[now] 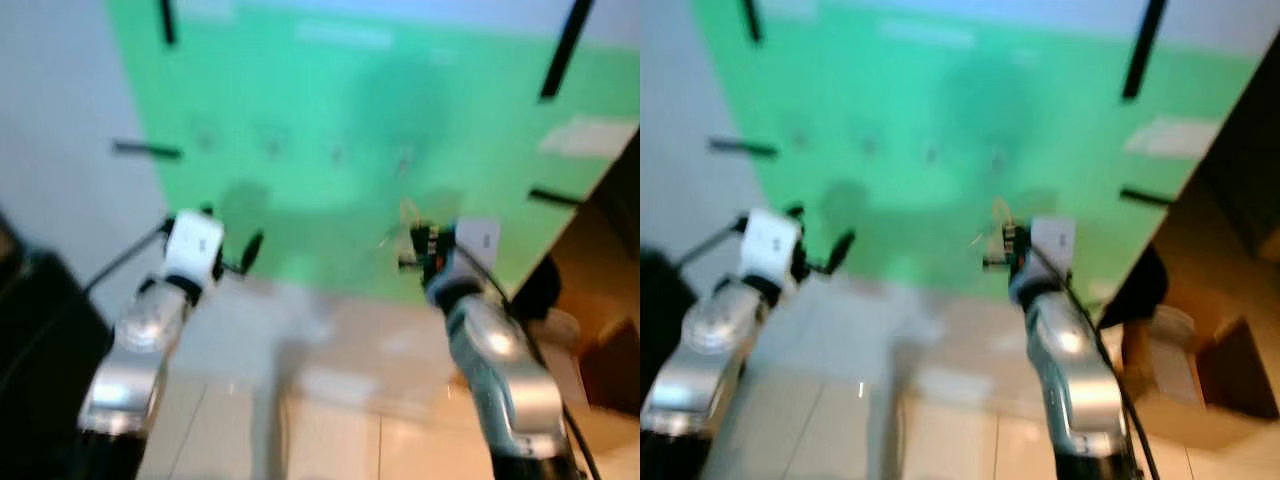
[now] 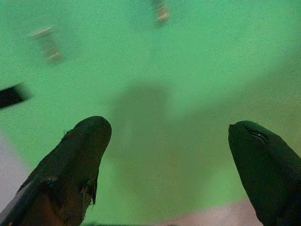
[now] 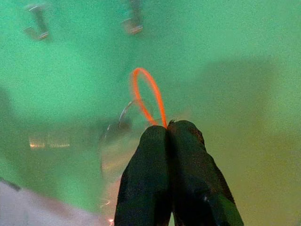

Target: Hang keys on a hook

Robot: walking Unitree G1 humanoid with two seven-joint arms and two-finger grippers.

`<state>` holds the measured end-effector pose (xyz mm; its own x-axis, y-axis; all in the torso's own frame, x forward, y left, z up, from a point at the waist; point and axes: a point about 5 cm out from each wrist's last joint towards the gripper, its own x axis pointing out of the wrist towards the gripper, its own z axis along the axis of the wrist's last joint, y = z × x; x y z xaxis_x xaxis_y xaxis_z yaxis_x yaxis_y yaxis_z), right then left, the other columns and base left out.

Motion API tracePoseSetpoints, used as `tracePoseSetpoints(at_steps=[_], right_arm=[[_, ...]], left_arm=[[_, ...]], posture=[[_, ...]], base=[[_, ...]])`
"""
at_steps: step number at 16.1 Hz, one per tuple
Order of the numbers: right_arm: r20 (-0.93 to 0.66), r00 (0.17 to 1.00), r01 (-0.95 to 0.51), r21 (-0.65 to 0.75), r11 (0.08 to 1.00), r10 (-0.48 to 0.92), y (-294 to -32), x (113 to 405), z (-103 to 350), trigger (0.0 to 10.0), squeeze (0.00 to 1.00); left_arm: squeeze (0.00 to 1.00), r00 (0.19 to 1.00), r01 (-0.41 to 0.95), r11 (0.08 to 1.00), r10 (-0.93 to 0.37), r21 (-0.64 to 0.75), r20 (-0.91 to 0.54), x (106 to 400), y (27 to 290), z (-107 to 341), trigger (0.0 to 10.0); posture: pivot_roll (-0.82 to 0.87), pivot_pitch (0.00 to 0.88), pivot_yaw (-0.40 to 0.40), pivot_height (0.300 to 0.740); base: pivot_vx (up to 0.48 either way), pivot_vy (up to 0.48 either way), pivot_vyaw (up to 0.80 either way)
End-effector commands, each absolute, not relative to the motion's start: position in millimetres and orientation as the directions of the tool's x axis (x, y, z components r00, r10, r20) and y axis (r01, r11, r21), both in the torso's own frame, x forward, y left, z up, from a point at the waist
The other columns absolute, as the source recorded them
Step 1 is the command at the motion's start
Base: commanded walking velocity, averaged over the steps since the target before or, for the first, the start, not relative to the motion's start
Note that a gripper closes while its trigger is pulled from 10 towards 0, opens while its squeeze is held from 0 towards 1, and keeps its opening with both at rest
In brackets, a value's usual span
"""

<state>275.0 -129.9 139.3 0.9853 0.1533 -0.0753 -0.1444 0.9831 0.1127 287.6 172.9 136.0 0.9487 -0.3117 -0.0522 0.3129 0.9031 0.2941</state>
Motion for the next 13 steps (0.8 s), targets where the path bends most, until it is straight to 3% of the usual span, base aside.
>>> tracePoseSetpoints(at_steps=[1, 5, 8, 13], right_arm=[[-0.038, 0.983, -0.176, 0.111, 0.978, 0.181, -131.2, 275.1, 147.3, 10.0, 0.0], [0.023, 0.936, -0.351, 0.122, 0.929, 0.351, -114.9, 272.5, 162.2, 10.0, 0.0], [0.027, 0.931, -0.366, 0.093, 0.926, 0.365, -113.9, 274.5, 164.9, 10.0, 0.0], [0.069, 0.916, -0.4, 0.114, 0.909, 0.395, -109.9, 285.6, 179.0, 10.0, 0.0]], left_arm=[[0.37, 0.931, 0.358, 0.886, -0.362, 0.294, -0.044, 288.1, 162.5, 139.4, 10.0], [0.37, 0.885, 0.455, 0.846, -0.463, 0.276, -0.039, 285.7, 158.3, 143.7, 10.0], [0.37, 0.85, 0.52, 0.814, -0.522, 0.261, -0.067, 284.4, 155.8, 143.7, 10.0], [0.36, 0.685, 0.728, 0.666, -0.717, 0.165, -0.128, 273.0, 150.1, 142.4, 10.0]], posture=[[-0.01, 0.0, -0.003, 0.74], [-0.01, 0.0, -0.006, 0.74], [-0.01, 0.0, -0.007, 0.74], [-0.01, 0.0, -0.013, 0.74]], base=[[0.345, 0.0, 0.0], [0.0, 0.0, 0.0], [0.0, 0.0, 0.0], [0.0, 0.0, 0.0]])
